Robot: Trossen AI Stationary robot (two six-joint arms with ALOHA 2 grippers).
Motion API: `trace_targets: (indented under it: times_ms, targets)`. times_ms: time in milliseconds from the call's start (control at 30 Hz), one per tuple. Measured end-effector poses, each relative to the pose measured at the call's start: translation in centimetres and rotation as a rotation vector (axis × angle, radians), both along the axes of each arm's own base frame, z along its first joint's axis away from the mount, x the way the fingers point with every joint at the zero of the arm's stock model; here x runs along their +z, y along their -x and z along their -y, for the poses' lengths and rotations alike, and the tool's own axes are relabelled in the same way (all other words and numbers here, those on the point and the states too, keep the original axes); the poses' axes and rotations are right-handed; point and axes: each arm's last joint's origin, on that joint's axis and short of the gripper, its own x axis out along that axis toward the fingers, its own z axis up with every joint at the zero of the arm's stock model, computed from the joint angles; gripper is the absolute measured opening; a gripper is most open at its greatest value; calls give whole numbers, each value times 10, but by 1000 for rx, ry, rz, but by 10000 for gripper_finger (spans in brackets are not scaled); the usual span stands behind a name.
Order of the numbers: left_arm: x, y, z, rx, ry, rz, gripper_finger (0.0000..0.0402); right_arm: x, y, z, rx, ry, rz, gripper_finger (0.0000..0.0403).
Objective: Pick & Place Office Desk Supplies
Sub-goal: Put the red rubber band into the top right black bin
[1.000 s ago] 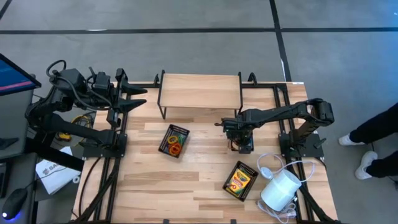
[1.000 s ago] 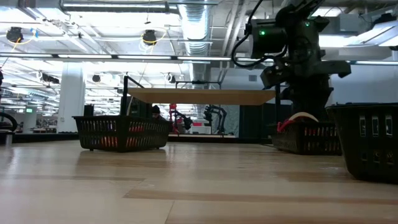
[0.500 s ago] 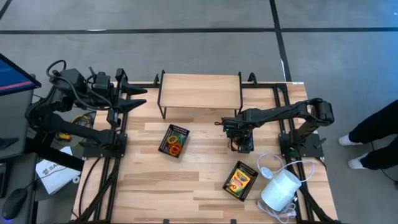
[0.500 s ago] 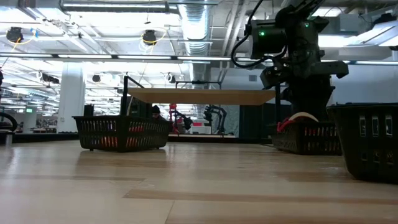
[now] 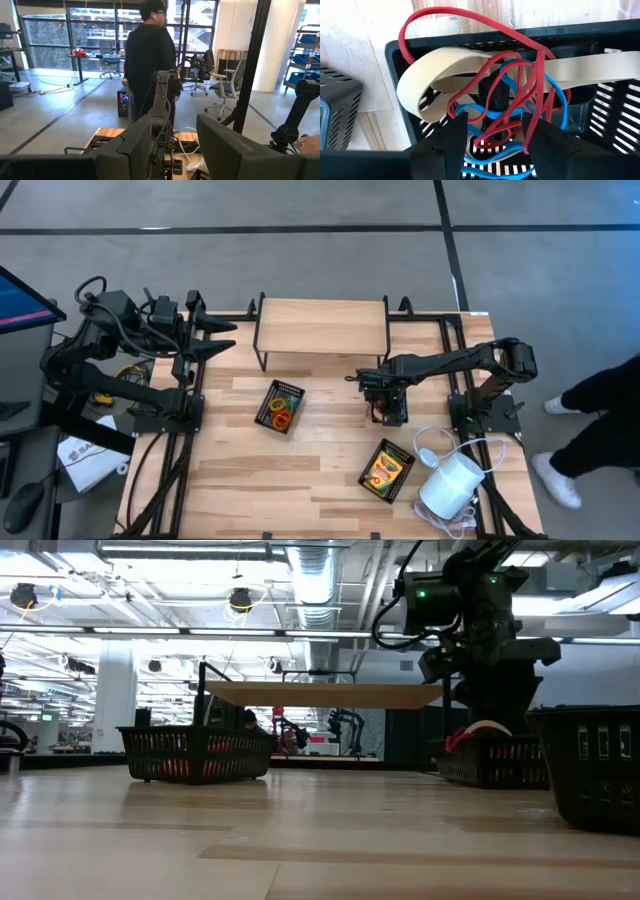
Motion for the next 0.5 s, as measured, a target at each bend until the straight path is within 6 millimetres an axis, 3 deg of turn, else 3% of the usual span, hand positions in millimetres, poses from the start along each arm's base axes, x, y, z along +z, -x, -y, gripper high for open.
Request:
trace_targets:
  times_ms: [267,500]
  targets:
    - [0,0,0,1,0,0,153,1,6,-1,-12,-10,-68,180]
    - [0,0,0,1,0,0,153,20,-1,0,-18,-9,-59,172]
